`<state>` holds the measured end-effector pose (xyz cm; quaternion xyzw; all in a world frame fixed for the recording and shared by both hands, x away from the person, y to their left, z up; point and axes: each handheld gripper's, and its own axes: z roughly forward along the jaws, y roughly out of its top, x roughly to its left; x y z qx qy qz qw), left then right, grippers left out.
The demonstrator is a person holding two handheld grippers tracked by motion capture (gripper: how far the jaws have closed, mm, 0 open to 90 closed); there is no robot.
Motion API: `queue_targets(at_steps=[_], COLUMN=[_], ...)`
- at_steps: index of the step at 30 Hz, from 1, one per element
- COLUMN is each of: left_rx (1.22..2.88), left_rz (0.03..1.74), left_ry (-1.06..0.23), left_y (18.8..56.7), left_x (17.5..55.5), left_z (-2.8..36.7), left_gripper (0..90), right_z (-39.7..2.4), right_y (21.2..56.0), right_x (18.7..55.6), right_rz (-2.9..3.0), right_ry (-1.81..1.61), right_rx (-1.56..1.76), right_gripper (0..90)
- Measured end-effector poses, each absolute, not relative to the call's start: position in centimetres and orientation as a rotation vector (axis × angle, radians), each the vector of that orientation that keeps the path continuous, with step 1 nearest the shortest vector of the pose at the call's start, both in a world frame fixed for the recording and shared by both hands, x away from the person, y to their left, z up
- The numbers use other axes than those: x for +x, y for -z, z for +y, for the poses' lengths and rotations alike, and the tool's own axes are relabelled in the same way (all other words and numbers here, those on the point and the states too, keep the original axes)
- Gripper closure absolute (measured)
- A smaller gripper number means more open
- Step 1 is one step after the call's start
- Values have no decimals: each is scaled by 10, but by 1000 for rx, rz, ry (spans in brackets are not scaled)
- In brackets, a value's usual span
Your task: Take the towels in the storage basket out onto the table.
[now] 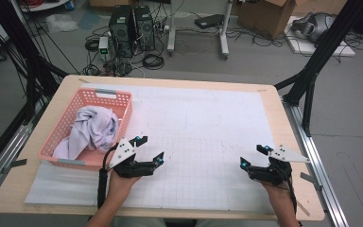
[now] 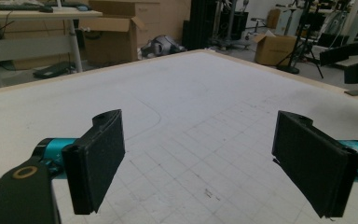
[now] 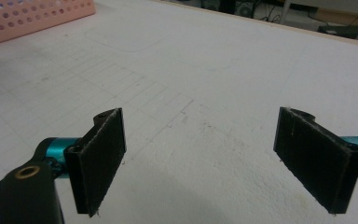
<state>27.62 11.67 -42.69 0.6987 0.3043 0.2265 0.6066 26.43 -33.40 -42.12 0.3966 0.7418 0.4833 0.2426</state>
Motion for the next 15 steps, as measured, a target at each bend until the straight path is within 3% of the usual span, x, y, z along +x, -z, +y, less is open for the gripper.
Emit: queue_targets(at_steps=[15], left_rx=[1588], left_rz=[708], left_ry=[-519], left_y=[408], left_x=[272], left_z=[121], left_gripper=[171], right_z=[-333], right_y=[421], right_x=[265], right_rz=[2041], right_ry=[-1312], right_rx=[1078], right_gripper=[154])
